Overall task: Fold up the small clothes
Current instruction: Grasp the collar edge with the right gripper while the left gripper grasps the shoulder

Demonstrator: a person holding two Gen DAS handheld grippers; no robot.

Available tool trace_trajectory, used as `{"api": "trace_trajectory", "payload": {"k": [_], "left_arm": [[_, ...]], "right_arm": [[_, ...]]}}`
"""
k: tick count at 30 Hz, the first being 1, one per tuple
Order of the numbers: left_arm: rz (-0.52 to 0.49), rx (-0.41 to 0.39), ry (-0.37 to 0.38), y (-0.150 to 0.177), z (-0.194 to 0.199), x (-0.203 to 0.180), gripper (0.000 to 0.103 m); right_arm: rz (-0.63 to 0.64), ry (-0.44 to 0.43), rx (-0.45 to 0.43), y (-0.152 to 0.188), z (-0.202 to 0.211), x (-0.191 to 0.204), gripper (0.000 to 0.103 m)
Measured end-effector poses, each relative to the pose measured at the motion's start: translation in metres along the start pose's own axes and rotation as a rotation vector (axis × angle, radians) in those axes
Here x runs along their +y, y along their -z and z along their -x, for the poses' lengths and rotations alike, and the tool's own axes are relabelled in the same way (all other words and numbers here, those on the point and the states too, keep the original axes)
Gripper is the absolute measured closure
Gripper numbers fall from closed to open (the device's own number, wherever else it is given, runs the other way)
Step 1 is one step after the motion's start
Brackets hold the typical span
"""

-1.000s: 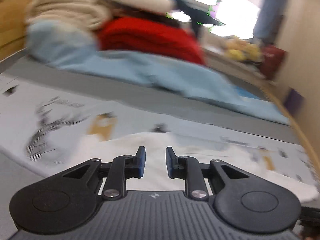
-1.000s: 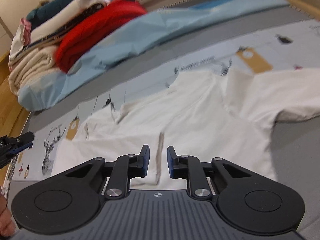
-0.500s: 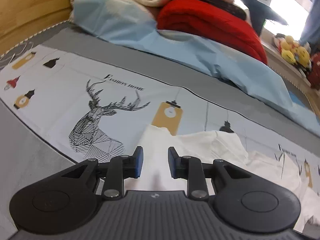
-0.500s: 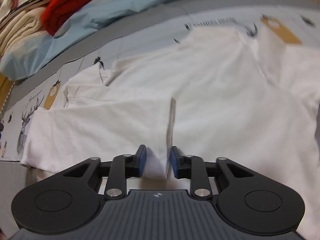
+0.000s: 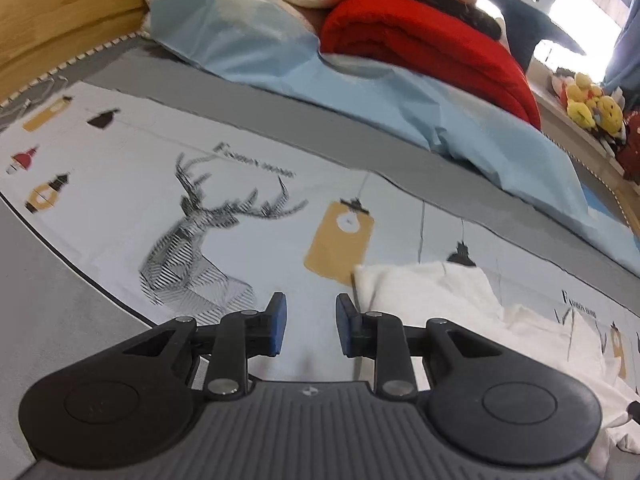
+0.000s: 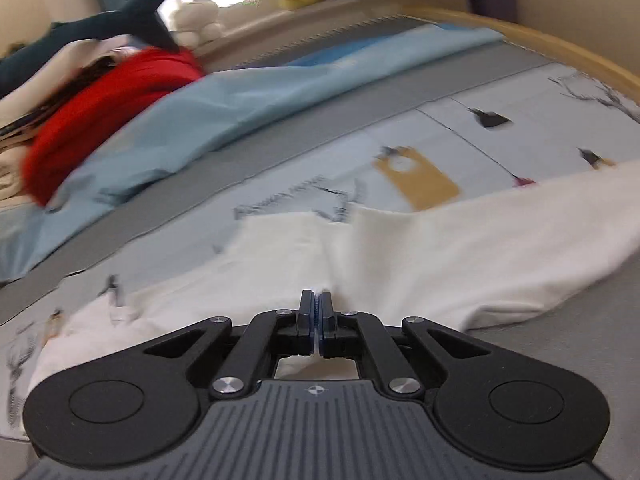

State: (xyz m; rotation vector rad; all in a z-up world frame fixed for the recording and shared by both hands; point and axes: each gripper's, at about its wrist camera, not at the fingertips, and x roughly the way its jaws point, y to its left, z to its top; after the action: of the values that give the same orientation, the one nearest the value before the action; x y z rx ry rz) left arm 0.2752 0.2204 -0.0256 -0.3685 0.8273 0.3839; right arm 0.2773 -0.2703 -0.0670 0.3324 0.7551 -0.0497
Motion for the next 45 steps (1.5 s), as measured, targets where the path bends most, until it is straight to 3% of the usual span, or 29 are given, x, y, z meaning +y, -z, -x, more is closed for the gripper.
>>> {"api": "trace_trajectory", "payload": {"k": [3,6,8,9,11,15,16,17,18,22,23,25,26,28,30,32,36,39,45], "left_arm": [[0.017,0.04,0.033,0.006,-0.01,-0.008,0.074],[-0.004,0.073,0.06,0.012,-0.018,-0.021,0.074],[-0.03,0.103,0.081,0.018,-0.025,-0.03,0.072],[-0.046,0.12,0.088,0.021,-0.028,-0.034,0.07],[-0.074,0.16,0.086,0.028,-0.035,-0.041,0.058],[-0.111,0.256,0.077,0.042,-0.05,-0.044,0.056],[-0.139,0.28,0.067,0.046,-0.053,-0.044,0.061],[-0.179,0.302,0.05,0.05,-0.056,-0.044,0.082],[-0.199,0.308,0.039,0.053,-0.057,-0.042,0.09],[-0.141,0.262,0.008,0.048,-0.05,-0.022,0.094],[-0.14,0.255,-0.019,0.048,-0.049,-0.019,0.101],[-0.147,0.254,-0.117,0.047,-0.051,-0.015,0.103],[-0.128,0.271,-0.123,0.045,-0.054,-0.009,0.101],[-0.053,0.264,-0.074,0.039,-0.052,0.001,0.1],[0.014,0.186,0.009,0.03,-0.043,0.006,0.091],[0.048,0.144,0.095,0.026,-0.042,0.006,0.069],[0.141,0.16,0.187,0.021,-0.061,0.009,0.067],[0.195,0.144,0.218,0.013,-0.077,0.014,0.06],[0.274,0.214,0.295,0.011,-0.117,0.01,0.057]], "right_arm": [[0.068,-0.007,-0.103,-0.01,0.013,0.006,0.103],[0.04,0.018,-0.161,-0.019,0.017,0.0,0.103],[0.05,0.034,-0.116,-0.019,0.005,-0.003,0.102],[0.051,0.038,-0.051,-0.018,-0.006,-0.007,0.102],[0.029,0.056,0.016,-0.015,-0.017,-0.014,0.101],[-0.005,0.065,0.002,-0.019,-0.016,-0.021,0.097],[-0.009,0.058,0.003,-0.02,-0.017,-0.021,0.097],[-0.014,0.057,0.004,-0.022,-0.018,-0.021,0.097],[-0.021,0.055,0.009,-0.023,-0.02,-0.021,0.097],[-0.043,0.037,0.014,-0.019,-0.017,-0.022,0.097],[-0.043,0.035,0.019,-0.017,-0.017,-0.021,0.097],[-0.041,0.035,0.04,-0.014,-0.02,-0.02,0.097],[-0.035,0.037,0.055,-0.013,-0.021,-0.019,0.097],[-0.026,0.031,0.09,-0.009,-0.027,-0.018,0.095],[-0.021,0.031,0.116,-0.006,-0.032,-0.017,0.091],[-0.017,0.032,0.139,-0.003,-0.036,-0.016,0.09],[0.001,0.038,0.172,0.003,-0.044,-0.014,0.09],[0.003,0.044,0.184,0.004,-0.047,-0.014,0.09],[0.023,0.031,0.195,0.002,-0.048,-0.007,0.09]]}}
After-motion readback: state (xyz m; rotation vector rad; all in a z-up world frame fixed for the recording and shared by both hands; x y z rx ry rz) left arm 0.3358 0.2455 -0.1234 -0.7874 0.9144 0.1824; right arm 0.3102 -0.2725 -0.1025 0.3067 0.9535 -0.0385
